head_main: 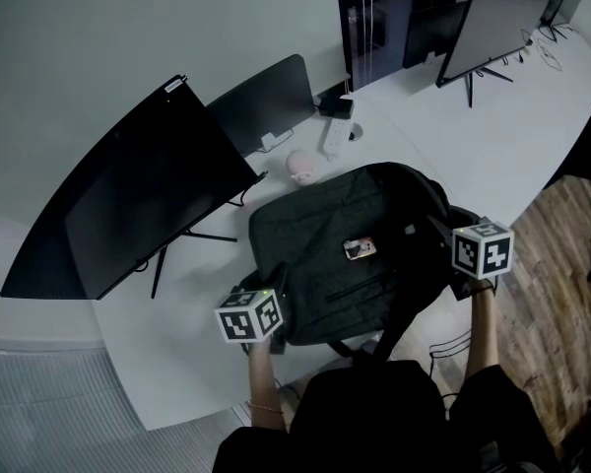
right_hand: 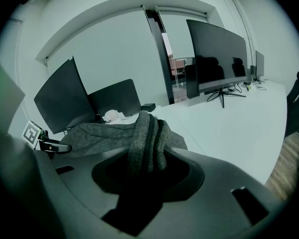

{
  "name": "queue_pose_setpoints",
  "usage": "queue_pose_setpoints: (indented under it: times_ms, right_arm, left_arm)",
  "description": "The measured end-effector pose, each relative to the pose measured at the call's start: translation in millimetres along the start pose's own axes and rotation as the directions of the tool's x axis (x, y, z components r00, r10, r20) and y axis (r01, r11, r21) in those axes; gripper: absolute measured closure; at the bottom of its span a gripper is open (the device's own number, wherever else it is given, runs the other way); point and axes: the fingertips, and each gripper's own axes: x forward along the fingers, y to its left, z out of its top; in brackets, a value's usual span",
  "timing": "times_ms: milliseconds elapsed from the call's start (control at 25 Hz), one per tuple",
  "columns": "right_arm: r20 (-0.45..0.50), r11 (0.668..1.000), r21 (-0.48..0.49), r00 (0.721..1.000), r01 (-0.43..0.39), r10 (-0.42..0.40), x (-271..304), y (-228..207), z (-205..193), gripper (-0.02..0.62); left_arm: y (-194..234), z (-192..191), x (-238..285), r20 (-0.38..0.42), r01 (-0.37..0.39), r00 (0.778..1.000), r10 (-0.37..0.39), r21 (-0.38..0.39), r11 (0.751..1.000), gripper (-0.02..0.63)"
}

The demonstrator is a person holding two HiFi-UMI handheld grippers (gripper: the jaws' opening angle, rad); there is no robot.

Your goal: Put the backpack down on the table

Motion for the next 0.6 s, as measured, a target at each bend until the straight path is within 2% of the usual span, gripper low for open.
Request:
queue_pose_setpoints:
  times_ms: [600]
  right_arm:
    - [-0.076, 0.999, 0.047, 0.997, 0.009, -0.005, 16.2, -14.6, -18.3, 0.443]
  left_arm:
    - [14.6, -7.8, 11.1, -0.045, -0.035, 0.998, 0.031, -0.074, 0.997, 0.435]
